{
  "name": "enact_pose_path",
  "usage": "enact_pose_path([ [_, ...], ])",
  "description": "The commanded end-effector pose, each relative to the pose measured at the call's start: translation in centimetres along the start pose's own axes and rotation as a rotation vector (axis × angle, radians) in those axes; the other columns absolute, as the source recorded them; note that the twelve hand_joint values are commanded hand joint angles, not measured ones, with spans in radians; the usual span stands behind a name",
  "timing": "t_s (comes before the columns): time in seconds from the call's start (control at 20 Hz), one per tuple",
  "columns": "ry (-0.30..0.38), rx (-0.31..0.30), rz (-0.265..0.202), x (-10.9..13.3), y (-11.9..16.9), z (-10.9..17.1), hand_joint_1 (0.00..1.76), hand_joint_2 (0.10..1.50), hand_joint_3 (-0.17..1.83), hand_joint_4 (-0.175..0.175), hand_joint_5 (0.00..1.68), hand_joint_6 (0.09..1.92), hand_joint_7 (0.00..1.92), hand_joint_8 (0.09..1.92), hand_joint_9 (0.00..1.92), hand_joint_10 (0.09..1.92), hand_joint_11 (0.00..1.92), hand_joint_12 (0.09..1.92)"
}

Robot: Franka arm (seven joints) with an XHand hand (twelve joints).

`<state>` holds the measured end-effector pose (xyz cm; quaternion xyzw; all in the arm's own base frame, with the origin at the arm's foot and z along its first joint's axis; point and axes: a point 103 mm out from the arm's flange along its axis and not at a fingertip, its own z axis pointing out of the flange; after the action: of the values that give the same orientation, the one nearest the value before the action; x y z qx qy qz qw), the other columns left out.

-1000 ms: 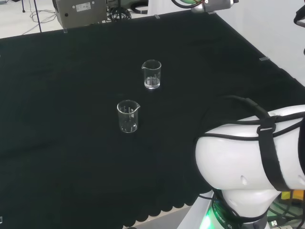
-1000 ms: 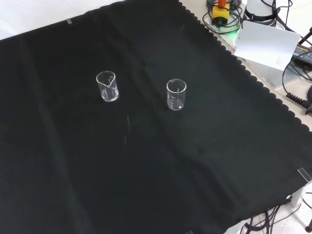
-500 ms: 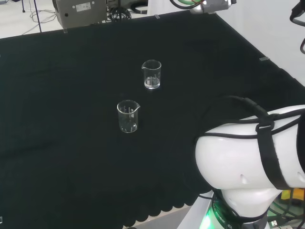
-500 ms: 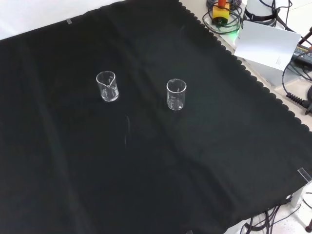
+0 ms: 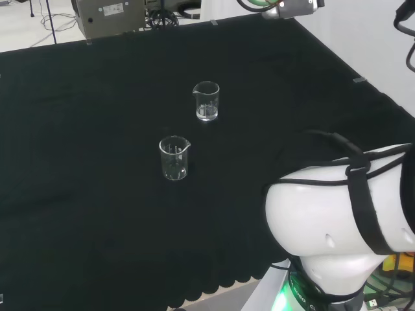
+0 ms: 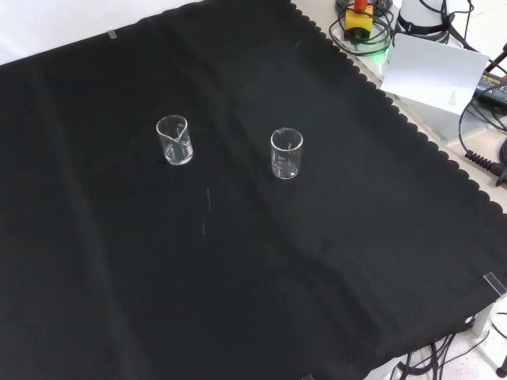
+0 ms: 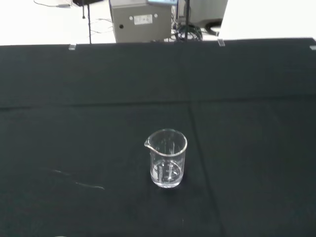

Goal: Pick up the beaker on the right.

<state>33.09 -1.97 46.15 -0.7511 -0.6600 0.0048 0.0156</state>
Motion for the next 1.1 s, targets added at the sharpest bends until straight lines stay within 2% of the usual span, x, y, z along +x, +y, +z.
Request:
enact_pose_path([
  [0.05, 0.052, 0.030, 0.039, -1.2, 3.8, 4.1, 0.17, 1.18, 0.28, -0.036, 0.33, 0.09, 0.16, 0.63, 0.26, 0.70, 0.00, 1.34],
  [0.25, 0.071, 0.034, 0.027, -2.4, 6.8, 6.7, 0.28, 1.13, 0.26, -0.037, 0.33, 0.09, 0.18, 0.65, 0.27, 0.70, 0.00, 1.35],
  [0.45, 0.088, 0.060, 0.026, -3.9, 10.7, 9.1, 0.49, 1.01, 0.22, -0.037, 0.33, 0.09, 0.20, 0.66, 0.31, 0.71, 0.00, 1.37],
  [0.6, 0.149, 0.066, 0.029, -4.9, 13.4, 10.9, 0.56, 0.97, 0.21, -0.037, 0.33, 0.09, 0.20, 0.67, 0.31, 0.70, 0.00, 1.38],
  [0.75, 0.298, 0.078, 0.038, -5.5, 15.4, 12.9, 0.66, 0.93, 0.20, -0.038, 0.35, 0.09, 0.21, 0.67, 0.31, 0.70, 0.00, 1.38],
  [0.9, 0.344, 0.090, 0.015, -5.3, 16.7, 14.9, 0.72, 0.81, 0.36, -0.038, 0.37, 0.09, 0.21, 0.69, 0.33, 0.69, 0.00, 1.41],
  [1.1, 0.350, 0.123, -0.006, -4.7, 17.9, 17.7, 0.75, 0.71, 0.53, -0.038, 0.39, 0.09, 0.22, 0.70, 0.34, 0.70, 0.00, 1.43],
])
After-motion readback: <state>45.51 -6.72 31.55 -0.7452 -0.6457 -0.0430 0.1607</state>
